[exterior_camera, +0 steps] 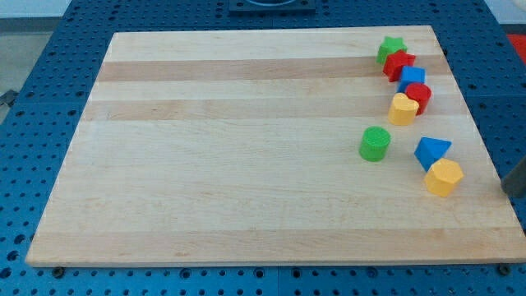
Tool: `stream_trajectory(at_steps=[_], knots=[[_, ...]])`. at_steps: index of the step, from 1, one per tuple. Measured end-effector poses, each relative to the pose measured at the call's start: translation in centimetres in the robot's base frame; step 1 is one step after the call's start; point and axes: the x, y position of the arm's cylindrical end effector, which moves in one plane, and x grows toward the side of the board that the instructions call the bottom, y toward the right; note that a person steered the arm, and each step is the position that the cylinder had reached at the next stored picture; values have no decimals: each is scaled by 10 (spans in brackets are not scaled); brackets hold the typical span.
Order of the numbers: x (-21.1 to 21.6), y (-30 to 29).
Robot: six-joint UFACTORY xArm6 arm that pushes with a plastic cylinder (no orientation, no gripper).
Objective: Move the yellow hexagon towards the bottom of the green circle
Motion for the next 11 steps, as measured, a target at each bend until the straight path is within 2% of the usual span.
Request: stream_trajectory(at_steps=[2,4,5,7,8,9,10,11], knots=[[-11,-44],[-10,-118],[-9,-125],[13,28],[2,45],[-30,45],[-92,45],[-131,38]])
